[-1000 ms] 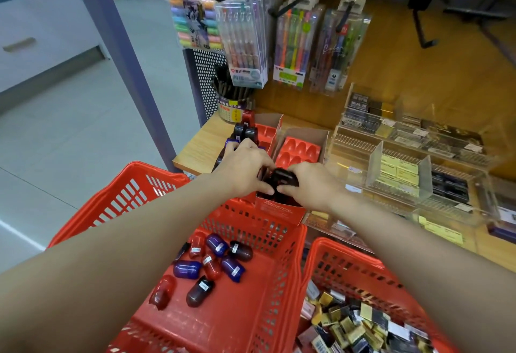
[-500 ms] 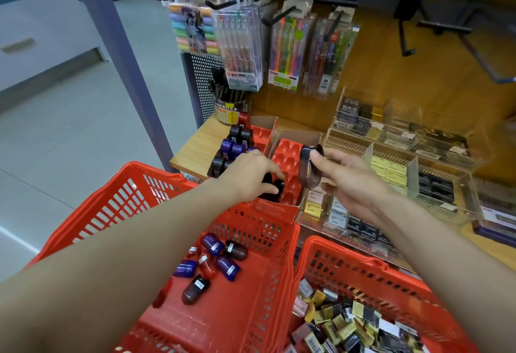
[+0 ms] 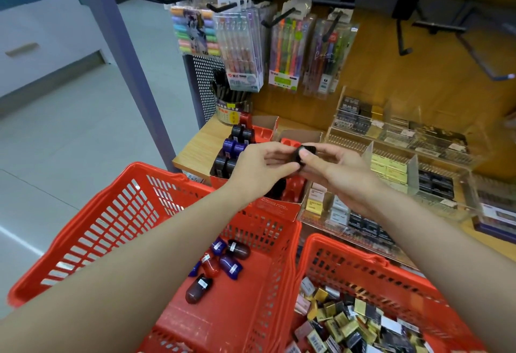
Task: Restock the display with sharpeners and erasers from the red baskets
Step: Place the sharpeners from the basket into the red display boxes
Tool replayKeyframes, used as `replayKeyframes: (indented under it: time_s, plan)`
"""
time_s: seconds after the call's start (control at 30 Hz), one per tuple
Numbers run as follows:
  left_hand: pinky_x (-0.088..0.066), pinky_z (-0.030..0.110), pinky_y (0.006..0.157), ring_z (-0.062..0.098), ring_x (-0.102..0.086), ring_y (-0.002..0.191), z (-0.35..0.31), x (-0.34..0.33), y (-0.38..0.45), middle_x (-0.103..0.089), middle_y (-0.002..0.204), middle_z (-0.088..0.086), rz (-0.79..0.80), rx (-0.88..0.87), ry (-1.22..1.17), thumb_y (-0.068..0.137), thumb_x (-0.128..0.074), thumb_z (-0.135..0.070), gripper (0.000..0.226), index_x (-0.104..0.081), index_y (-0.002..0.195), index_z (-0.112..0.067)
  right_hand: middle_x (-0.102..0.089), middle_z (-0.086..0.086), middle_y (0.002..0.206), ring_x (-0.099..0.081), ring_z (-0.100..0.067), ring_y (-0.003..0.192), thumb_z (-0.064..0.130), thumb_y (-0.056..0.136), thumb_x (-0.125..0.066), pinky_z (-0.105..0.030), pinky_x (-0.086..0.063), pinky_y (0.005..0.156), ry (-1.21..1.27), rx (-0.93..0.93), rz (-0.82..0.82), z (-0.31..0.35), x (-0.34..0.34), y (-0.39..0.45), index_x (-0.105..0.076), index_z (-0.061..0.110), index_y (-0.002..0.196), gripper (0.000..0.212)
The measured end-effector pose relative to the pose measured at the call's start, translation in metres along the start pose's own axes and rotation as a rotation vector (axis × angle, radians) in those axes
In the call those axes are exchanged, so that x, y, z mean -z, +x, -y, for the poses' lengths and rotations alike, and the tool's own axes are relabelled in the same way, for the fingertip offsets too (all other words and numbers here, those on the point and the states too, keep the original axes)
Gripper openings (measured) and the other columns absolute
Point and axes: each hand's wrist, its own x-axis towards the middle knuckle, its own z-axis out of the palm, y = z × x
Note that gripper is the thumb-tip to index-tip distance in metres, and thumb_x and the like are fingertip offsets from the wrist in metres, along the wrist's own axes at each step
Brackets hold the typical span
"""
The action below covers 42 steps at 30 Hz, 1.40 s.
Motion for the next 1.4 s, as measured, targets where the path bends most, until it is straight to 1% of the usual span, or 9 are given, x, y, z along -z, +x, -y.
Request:
replayKeyframes:
  time_s: [0.1, 0.2, 0.4, 0.57, 0.93, 1.1, 1.23, 1.3, 1.4]
  plan:
    - [-0.054, 0.021, 0.09, 0.006, -0.07, 0.096, 0.003, -0.004, -0.003, -0.074, 0.102, -0.005, 0.005, -0.062, 0.086, 0.077, -0.082, -0.011, 0.029, -0.074, 0.102, -0.021, -0.073, -0.001, 0.109, -0.07, -0.022, 0.098, 0.037, 0.077, -0.081, -0.041, -0.055, 0.093, -0.539, 0.127, -0.059, 0.0, 0.0, 0.003, -0.072, 0.024, 0.113, 0.04]
    - [-0.047, 0.022, 0.092, 0.007, -0.062, 0.104, 0.014, 0.005, -0.001, -0.07, 0.114, -0.008, 0.029, -0.107, 0.491, 0.079, -0.081, -0.025, 0.038, -0.07, 0.116, -0.024, -0.069, 0.005, 0.12, -0.066, -0.012, 0.105, 0.044, 0.075, -0.081, -0.031, -0.05, 0.097, -0.922, 0.209, -0.037, 0.001, 0.003, 0.005, -0.065, 0.029, 0.125, 0.055]
    - [-0.038, 0.03, 0.105, 0.009, -0.044, 0.123, 0.034, 0.03, 0.009, -0.068, 0.121, -0.013, 0.223, -0.189, 0.834, 0.083, -0.076, -0.03, 0.031, -0.073, 0.114, -0.026, -0.068, 0.011, 0.114, -0.059, -0.013, 0.113, 0.056, 0.071, -0.078, -0.04, -0.039, 0.099, -1.171, 0.275, -0.043, -0.019, -0.002, 0.018, -0.059, 0.034, 0.108, 0.047]
    - [-0.039, 0.029, 0.102, 0.005, -0.042, 0.115, 0.042, 0.029, 0.012, -0.07, 0.113, -0.014, 0.166, -0.234, 0.784, 0.078, -0.079, -0.033, 0.027, -0.077, 0.105, -0.026, -0.066, 0.014, 0.105, -0.048, -0.012, 0.112, 0.064, 0.066, -0.075, -0.035, -0.017, 0.075, -1.284, 0.303, -0.095, -0.039, -0.009, 0.018, -0.064, 0.038, 0.104, 0.048]
    - [-0.038, 0.032, 0.104, 0.008, -0.041, 0.115, 0.044, 0.027, 0.012, -0.07, 0.111, -0.014, 0.136, -0.227, 0.773, 0.077, -0.079, -0.035, 0.026, -0.078, 0.1, -0.024, -0.069, 0.011, 0.089, -0.054, -0.017, 0.11, 0.057, 0.067, -0.079, -0.043, -0.037, 0.095, -1.274, 0.273, -0.085, -0.033, -0.015, 0.013, -0.074, 0.032, 0.105, 0.046]
    - [-0.038, 0.037, 0.105, 0.012, -0.044, 0.121, 0.034, 0.029, 0.008, -0.068, 0.119, -0.009, 0.208, -0.273, 0.84, 0.083, -0.075, -0.034, 0.025, -0.076, 0.106, -0.023, -0.068, 0.005, 0.116, -0.056, -0.017, 0.116, 0.057, 0.078, -0.072, -0.039, -0.041, 0.102, -1.421, 0.212, 0.054, -0.008, -0.018, 0.01, -0.068, 0.029, 0.119, 0.05]
    - [-0.042, 0.024, 0.094, 0.011, -0.057, 0.101, 0.036, 0.056, -0.027, -0.069, 0.101, -0.006, 0.003, -0.41, 0.677, 0.083, -0.076, -0.022, 0.012, -0.075, 0.095, -0.02, -0.071, 0.007, 0.095, -0.065, 0.0, 0.081, 0.019, 0.085, -0.07, -0.012, -0.047, 0.074, -0.863, 0.386, -0.044, -0.023, -0.043, -0.018, -0.073, 0.025, 0.099, 0.015]
    - [-0.044, 0.017, 0.081, 0.002, -0.059, 0.085, 0.051, 0.076, -0.056, -0.067, 0.088, -0.009, -0.056, -0.288, 0.616, 0.083, -0.076, -0.02, 0.006, -0.072, 0.088, -0.021, -0.069, 0.016, 0.075, -0.062, 0.007, 0.065, 0.014, 0.082, -0.072, -0.005, -0.044, 0.063, -0.697, 0.221, 0.028, -0.052, -0.067, -0.029, -0.072, 0.028, 0.082, 0.014]
    - [-0.049, 0.021, 0.073, -0.004, -0.061, 0.073, 0.093, 0.104, -0.098, -0.066, 0.079, -0.011, 0.012, 0.205, 0.581, 0.086, -0.074, -0.016, 0.009, -0.069, 0.085, -0.024, -0.069, 0.007, 0.072, -0.062, -0.003, 0.065, 0.012, 0.083, -0.073, -0.012, -0.047, 0.066, -0.612, -0.09, 0.11, -0.112, -0.099, -0.029, -0.076, 0.017, 0.086, 0.006]
